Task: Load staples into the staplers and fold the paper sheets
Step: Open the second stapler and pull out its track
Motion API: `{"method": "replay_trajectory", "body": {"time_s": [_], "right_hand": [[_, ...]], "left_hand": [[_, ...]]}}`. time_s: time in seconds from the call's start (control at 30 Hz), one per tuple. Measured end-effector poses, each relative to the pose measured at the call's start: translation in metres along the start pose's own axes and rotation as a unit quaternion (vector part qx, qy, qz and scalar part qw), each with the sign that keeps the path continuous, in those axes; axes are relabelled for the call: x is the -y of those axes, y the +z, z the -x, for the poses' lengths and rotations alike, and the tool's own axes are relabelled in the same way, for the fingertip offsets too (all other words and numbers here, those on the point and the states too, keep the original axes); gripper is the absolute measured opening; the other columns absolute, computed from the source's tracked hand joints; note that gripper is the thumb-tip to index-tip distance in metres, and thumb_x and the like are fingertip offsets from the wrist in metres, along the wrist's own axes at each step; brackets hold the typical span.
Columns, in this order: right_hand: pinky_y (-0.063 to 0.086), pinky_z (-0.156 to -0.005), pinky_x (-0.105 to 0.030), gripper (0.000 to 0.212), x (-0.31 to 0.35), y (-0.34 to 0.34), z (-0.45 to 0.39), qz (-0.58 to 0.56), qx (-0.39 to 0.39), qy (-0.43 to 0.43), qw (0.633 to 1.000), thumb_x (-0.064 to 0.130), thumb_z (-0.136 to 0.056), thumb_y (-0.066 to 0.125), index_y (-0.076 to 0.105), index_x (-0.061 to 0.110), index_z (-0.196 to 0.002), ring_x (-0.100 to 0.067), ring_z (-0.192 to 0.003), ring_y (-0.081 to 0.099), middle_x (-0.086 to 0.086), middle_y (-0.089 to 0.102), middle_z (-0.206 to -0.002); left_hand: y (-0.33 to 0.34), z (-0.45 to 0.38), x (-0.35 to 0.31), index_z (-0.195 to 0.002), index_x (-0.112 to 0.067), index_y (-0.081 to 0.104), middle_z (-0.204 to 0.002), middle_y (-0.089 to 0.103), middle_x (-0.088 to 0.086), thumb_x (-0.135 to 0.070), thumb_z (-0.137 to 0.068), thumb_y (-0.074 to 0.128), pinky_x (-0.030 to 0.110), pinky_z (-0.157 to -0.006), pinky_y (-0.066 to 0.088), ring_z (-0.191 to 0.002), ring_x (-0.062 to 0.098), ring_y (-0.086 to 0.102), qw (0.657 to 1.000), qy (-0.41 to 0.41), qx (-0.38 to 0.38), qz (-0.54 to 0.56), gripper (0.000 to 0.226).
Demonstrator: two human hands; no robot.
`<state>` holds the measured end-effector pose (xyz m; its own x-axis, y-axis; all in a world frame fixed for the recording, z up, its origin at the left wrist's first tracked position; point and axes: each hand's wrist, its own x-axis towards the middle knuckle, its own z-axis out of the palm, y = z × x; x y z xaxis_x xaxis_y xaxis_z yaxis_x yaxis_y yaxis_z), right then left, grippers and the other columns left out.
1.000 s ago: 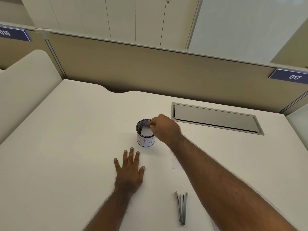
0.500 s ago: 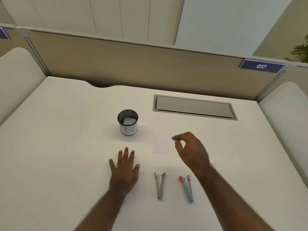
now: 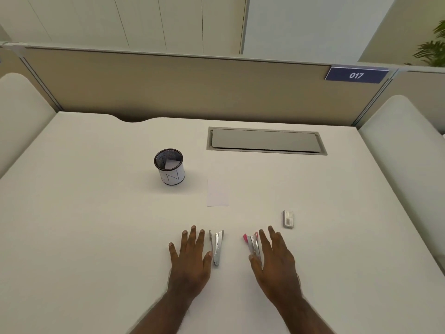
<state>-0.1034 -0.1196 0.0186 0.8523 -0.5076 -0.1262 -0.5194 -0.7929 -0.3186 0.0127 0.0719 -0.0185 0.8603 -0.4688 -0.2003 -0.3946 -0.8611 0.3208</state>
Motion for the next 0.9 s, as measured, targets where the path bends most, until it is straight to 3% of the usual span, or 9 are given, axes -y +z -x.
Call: {"method": "replay_trajectory", "body": {"time_s": [0.17,0.27,0.37,0.5,0.57,0.67,0.77,0.9], "right_hand": [[0.018,-0.116,-0.034,0.065,-0.006,0.005,0.006,0.004,0.008,-0.003,1.0,0.049,-0.095,0.038,0.014,0.034,-0.153,-0.017,-0.15,0.005,0.006,0.007,-0.163],[0.026,-0.113,-0.035,0.061,-0.002,0.005,0.007,-0.003,-0.005,-0.014,1.0,0.042,-0.094,0.044,0.026,0.031,-0.151,-0.016,-0.147,0.018,0.005,0.023,-0.159],[0.036,-0.104,-0.035,0.056,0.007,0.006,0.007,-0.005,-0.015,-0.034,0.999,0.037,-0.09,0.052,0.039,0.033,-0.145,-0.013,-0.138,0.037,0.009,0.038,-0.151],[0.047,-0.092,-0.039,0.047,0.023,0.013,0.006,-0.011,-0.048,-0.062,0.997,0.029,-0.084,0.065,0.058,0.025,-0.13,-0.02,-0.123,0.056,0.003,0.058,-0.136],[0.043,-0.097,-0.038,0.045,0.029,0.014,0.004,-0.003,-0.03,-0.064,0.997,0.033,-0.089,0.056,0.054,0.028,-0.134,-0.018,-0.129,0.05,0.006,0.052,-0.142],[0.04,-0.1,-0.036,0.045,0.036,0.015,0.0,0.0,-0.008,-0.063,0.998,0.037,-0.092,0.046,0.048,0.031,-0.137,-0.016,-0.131,0.046,0.008,0.048,-0.144],[0.04,-0.1,-0.034,0.042,0.042,0.013,-0.004,-0.009,0.007,-0.057,0.998,0.038,-0.093,0.044,0.048,0.032,-0.135,-0.014,-0.127,0.049,0.01,0.052,-0.139],[0.04,-0.103,-0.028,0.04,0.043,0.014,-0.009,-0.156,0.04,-0.018,0.987,0.031,-0.094,0.052,0.05,0.03,-0.134,-0.011,-0.126,0.049,0.012,0.052,-0.137]], "left_hand": [[0.005,0.008,-0.006,-0.155,-0.025,0.012,-0.164,0.002,-0.004,-0.041,-0.1,0.033,0.047,-0.12,0.002,-0.151,0.018,0.003,1.0,0.0,-0.006,0.013,0.061],[-0.001,0.003,-0.015,-0.15,-0.018,0.032,-0.158,0.03,0.003,-0.034,-0.096,0.046,0.037,-0.116,0.022,-0.144,0.022,0.03,0.998,-0.007,-0.036,0.057,0.058],[-0.008,-0.006,-0.029,-0.144,-0.016,0.041,-0.137,0.051,0.004,-0.03,-0.094,0.05,0.035,-0.1,0.04,-0.121,0.025,0.05,0.994,-0.019,-0.053,0.098,0.052],[-0.014,-0.024,-0.043,-0.145,-0.017,0.035,-0.129,0.049,0.004,-0.044,-0.094,0.051,0.036,-0.093,0.044,-0.117,0.027,0.054,0.979,-0.102,-0.011,0.177,0.06],[-0.014,-0.032,-0.046,-0.14,-0.015,0.039,-0.128,0.049,0.005,-0.046,-0.09,0.057,0.038,-0.09,0.046,-0.117,0.028,0.054,0.977,-0.122,0.018,0.175,0.061],[-0.012,-0.039,-0.047,-0.118,-0.013,0.051,-0.117,0.051,0.006,-0.041,-0.084,0.065,0.036,-0.082,0.049,-0.105,0.029,0.058,0.977,-0.13,0.024,0.168,0.046],[-0.009,-0.041,-0.046,-0.116,-0.014,0.051,-0.113,0.051,0.004,-0.035,-0.081,0.071,0.033,-0.08,0.046,-0.101,0.027,0.058,0.971,-0.131,0.011,0.199,0.046],[-0.01,-0.042,-0.04,-0.1,-0.02,0.048,-0.096,0.061,0.001,-0.022,-0.076,0.078,0.025,-0.068,0.046,-0.081,0.02,0.06,0.944,-0.13,0.015,0.304,0.038]]}}
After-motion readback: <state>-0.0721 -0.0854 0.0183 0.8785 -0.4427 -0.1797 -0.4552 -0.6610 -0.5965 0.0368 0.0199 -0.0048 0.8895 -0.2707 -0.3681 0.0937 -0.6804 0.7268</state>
